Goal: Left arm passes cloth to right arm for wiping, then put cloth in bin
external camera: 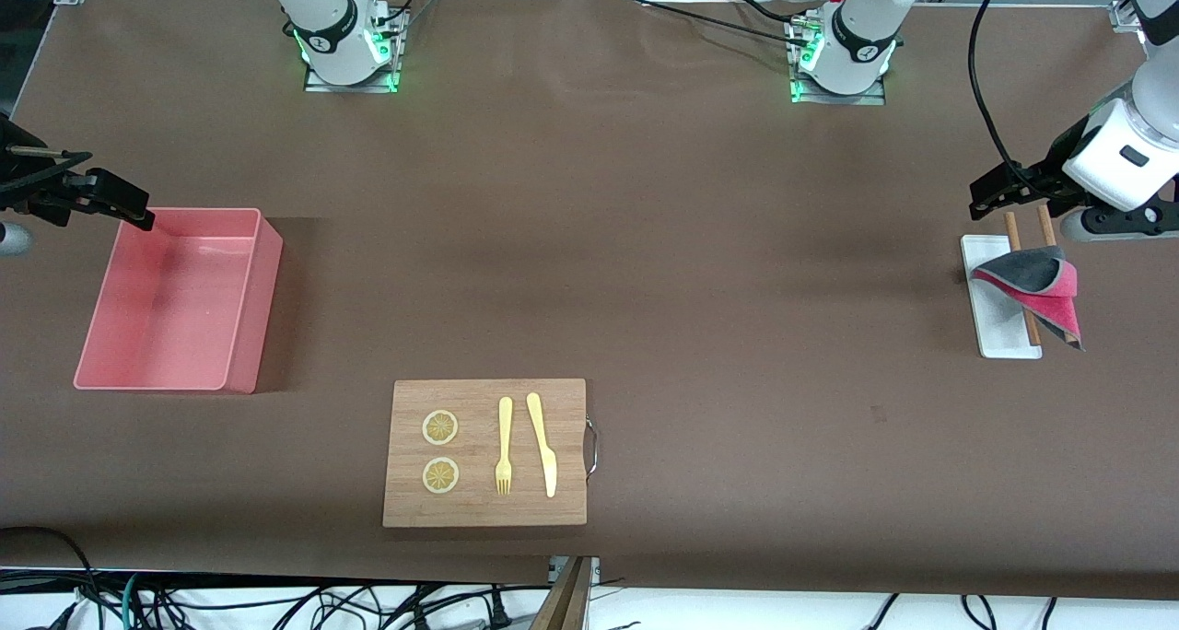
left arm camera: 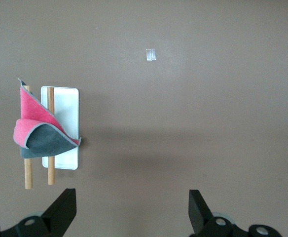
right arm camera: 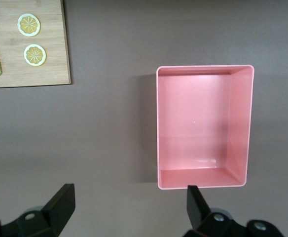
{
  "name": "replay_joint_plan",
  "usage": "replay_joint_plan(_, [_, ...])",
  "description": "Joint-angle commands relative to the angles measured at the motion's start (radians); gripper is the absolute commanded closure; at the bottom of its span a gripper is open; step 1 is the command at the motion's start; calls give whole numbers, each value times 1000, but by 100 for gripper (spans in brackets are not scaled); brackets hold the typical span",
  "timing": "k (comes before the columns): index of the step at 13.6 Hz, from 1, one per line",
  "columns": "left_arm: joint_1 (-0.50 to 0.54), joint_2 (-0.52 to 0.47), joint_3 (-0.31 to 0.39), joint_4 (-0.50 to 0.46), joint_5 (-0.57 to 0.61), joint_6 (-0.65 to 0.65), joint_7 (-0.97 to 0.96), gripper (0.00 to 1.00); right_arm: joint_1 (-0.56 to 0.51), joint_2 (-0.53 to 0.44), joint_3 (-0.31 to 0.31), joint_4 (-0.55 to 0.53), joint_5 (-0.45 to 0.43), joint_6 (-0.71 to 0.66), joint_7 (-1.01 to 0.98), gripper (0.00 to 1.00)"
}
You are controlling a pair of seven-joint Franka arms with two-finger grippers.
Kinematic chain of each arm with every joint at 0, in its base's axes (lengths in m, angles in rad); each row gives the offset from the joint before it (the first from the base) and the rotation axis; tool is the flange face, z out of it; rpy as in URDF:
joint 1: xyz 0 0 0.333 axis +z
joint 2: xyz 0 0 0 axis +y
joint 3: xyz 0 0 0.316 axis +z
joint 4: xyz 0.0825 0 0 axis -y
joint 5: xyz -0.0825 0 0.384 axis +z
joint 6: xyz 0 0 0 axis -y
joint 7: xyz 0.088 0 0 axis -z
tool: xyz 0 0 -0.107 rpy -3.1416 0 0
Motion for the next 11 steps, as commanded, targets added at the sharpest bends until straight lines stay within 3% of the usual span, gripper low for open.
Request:
replay_joint_plan(1, [-7, 50, 9, 72, -14, -41, -5, 0, 0, 12, 2, 28, -9, -7, -9, 0])
replay_joint_plan(11, [-5, 59, 9, 73, -9, -68, -8, 0, 0, 16, 2, 28, -11, -4, -12, 0])
